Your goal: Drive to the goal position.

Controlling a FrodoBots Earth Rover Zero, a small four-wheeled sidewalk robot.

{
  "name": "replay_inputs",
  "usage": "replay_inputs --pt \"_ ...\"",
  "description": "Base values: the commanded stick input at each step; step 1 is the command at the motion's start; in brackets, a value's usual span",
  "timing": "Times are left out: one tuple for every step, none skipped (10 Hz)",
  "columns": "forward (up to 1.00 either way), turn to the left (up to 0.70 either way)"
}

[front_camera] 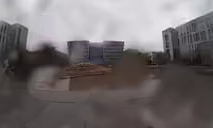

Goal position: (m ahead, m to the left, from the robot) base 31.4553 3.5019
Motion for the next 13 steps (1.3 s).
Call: replay_inputs --pt "1.0 0.0" --pt "1.0 0.0" --pt "1.0 0.0" --pt "1.0 0.0" --pt "1.0 0.0" --pt "1.0 0.0" --pt "1.0 0.0" --pt "1.0 0.0" --pt "1.0 0.0" --pt "1.0 0.0" --pt "1.0 0.0" --pt "1.0 0.0" --pt "1.0 -0.02"
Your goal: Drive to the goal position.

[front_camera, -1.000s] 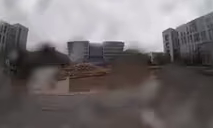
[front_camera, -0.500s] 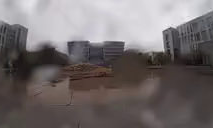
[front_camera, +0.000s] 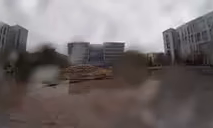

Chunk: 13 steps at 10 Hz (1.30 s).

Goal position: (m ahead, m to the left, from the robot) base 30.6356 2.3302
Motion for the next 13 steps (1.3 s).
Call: replay_inputs --pt "1.0 -0.11" --pt "1.0 -0.31" --pt "1.0 -0.29" --pt "1.0 -0.01" --pt "1.0 0.0" --pt "1.0 0.0" --pt "1.0 0.0" --pt "1.0 0.0" --pt "1.0 0.0" --pt "1.0 0.0" --pt "1.0 0.0" --pt "1.0 0.0" --pt "1.0 0.0"
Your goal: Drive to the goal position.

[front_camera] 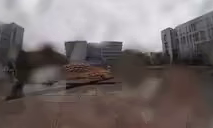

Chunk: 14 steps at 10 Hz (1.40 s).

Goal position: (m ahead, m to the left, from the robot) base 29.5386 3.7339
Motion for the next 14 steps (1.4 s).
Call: replay_inputs --pt "1.0 -0.02" --pt "1.0 0.0" --pt "1.0 0.0" --pt "1.0 0.0" --pt "1.0 0.0" --pt "1.0 0.0" --pt "1.0 -0.39" --pt "1.0 -0.34" --pt "1.0 -0.12" --pt "1.0 0.0" --pt "1.0 0.0" --pt "1.0 -0.29" --pt "1.0 -0.36" --pt "1.0 -0.09"
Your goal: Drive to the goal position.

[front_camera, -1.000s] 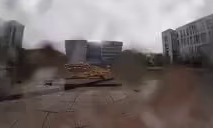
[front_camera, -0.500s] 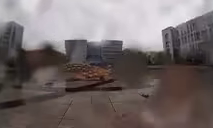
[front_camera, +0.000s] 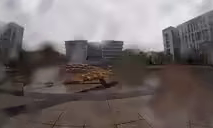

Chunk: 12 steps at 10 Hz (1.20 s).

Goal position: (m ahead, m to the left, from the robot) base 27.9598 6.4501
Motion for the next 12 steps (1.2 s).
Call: replay_inputs --pt "1.0 0.0" --pt "1.0 0.0" --pt "1.0 0.0" --pt "1.0 0.0" --pt "1.0 -0.25" --pt "1.0 -0.36" --pt "1.0 -0.05" --pt "1.0 0.0" --pt "1.0 0.0" --pt "1.0 0.0" --pt "1.0 0.0" --pt "1.0 -0.2"
